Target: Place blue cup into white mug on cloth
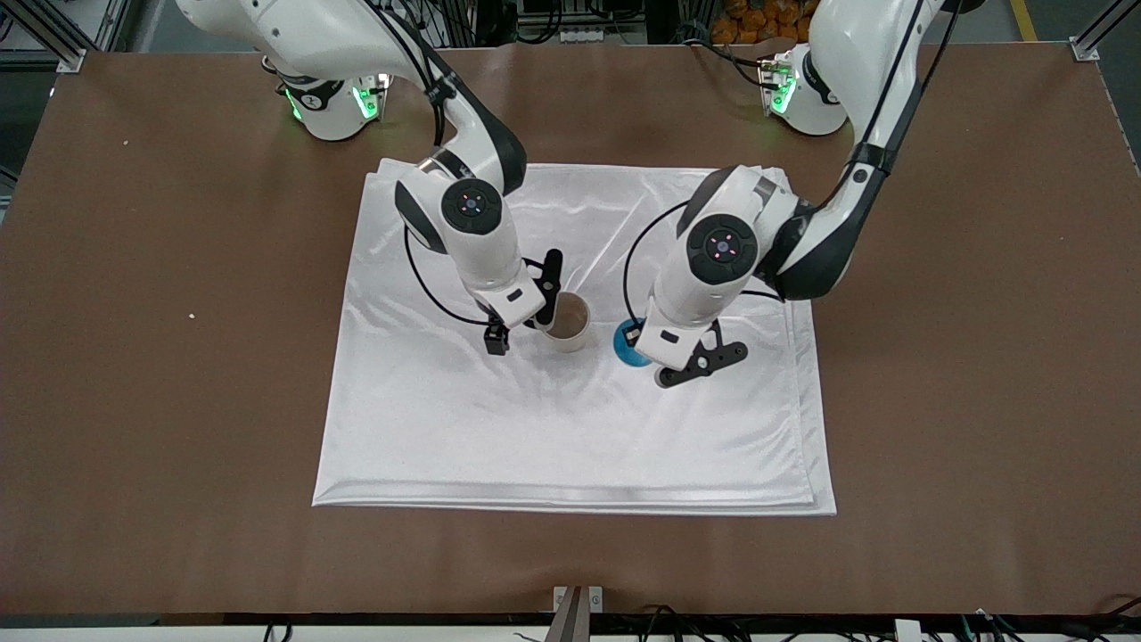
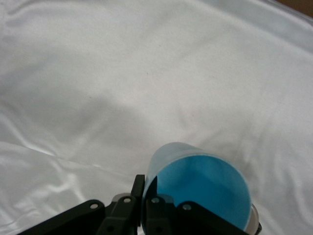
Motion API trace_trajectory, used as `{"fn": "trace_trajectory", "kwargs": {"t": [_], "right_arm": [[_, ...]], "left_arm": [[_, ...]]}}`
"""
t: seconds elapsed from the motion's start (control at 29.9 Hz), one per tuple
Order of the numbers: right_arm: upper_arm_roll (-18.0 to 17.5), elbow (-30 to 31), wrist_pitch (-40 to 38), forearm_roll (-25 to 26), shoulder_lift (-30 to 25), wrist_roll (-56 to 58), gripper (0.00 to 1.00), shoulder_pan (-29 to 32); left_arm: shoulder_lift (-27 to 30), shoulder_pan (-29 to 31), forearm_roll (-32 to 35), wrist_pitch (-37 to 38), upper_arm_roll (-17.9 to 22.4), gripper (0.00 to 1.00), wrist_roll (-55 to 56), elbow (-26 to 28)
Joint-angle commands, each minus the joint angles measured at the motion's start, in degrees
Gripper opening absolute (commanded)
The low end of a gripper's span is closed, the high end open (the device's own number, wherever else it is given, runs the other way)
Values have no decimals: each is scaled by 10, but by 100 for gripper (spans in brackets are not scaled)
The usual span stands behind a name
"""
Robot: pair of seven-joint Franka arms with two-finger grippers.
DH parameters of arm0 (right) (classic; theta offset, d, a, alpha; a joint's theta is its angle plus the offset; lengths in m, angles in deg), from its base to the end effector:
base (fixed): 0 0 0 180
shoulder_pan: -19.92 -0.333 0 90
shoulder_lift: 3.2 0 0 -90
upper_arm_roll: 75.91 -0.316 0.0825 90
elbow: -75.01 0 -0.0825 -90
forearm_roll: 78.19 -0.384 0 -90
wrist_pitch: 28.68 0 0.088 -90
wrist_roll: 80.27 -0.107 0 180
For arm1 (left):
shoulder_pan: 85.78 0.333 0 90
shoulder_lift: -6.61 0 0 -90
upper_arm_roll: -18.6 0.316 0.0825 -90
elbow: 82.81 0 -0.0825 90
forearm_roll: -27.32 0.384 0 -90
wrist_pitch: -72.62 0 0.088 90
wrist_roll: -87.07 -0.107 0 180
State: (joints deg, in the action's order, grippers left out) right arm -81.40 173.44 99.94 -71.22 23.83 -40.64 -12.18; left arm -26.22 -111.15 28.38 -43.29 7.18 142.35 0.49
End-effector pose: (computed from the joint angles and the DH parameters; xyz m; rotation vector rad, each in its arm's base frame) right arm 0.5382 0.4018 0.3207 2.3505 1.9985 0.0883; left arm 0.5830 -0.4037 0.3576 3.0262 0.5290 -0.0929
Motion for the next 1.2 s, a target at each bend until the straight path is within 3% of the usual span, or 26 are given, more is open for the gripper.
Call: {"fn": "trace_trajectory", "kwargs": {"t": [0.0,0.2,0.57,1.17], "right_arm": [[-6,83,-8,9,-111,-13,100,41],[-5,124,-27,8,-189,-14,100,80],[-4,128,-143,9,-297,-21,100,149],[-5,127,-213,7,-378,3,100,284]], "left_arm": [[0,-27,12,-6,4,0,33,-4],[-5,-53,12,-20,6,0,48,-4],[-14,-83,13,-42,9,0,63,-4],[-44,-101,12,-70,8,0,64,-2]]}}
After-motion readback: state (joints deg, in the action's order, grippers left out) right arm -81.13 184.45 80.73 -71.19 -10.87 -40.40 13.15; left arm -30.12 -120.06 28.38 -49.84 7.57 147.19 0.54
